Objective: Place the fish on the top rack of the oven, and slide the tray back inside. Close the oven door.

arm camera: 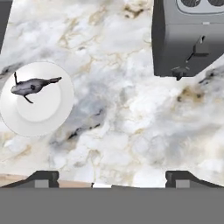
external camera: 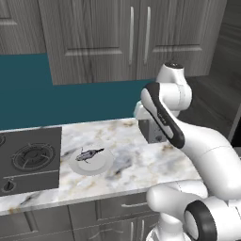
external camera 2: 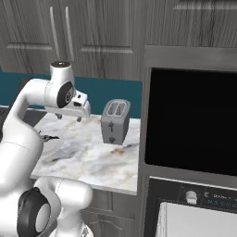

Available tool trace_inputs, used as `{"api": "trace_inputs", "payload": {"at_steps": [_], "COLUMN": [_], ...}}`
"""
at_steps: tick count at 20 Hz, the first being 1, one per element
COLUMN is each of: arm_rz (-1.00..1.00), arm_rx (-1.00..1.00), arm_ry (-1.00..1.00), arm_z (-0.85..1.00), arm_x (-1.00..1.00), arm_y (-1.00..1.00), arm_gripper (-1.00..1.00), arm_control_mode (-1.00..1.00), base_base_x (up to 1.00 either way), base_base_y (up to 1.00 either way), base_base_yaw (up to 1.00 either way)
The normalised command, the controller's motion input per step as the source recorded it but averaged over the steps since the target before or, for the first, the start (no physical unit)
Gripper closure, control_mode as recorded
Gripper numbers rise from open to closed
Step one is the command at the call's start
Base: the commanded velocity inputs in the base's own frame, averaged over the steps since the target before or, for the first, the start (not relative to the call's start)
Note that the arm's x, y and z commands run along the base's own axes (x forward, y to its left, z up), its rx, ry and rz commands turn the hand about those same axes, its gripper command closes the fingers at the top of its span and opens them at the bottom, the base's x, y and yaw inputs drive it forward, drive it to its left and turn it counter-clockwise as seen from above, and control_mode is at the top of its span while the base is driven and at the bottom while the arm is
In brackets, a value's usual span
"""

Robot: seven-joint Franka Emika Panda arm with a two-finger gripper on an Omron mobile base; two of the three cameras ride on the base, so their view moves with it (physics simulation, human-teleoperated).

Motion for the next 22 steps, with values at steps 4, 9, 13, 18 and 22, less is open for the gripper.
{"api": "trace_inputs", "payload": {"at_steps": [4, 9, 13, 18, 22], "arm_rz": [0.08, 0.18, 0.3, 0.4, 0.47], "arm_rx": [0.0, 0.0, 0.0, 0.0, 0.0], "arm_ry": [0.0, 0.0, 0.0, 0.0, 0.0], "arm_z": [-0.34, -0.16, -0.16, -0.24, -0.37], "arm_x": [-0.01, 0.01, 0.01, 0.08, 0.07], "arm_y": [0.49, 0.39, 0.4, 0.5, 0.57], "arm_gripper": [-1.0, -1.0, -1.0, -1.0, -1.0], "arm_control_mode": [-1.0, -1.0, -1.0, -1.0, -1.0], "base_base_x": [0.0, 0.0, 0.0, 0.0, 0.0], "base_base_y": [0.0, 0.0, 0.0, 0.0, 0.0], "base_base_yaw": [0.0, 0.0, 0.0, 0.0, 0.0]}}
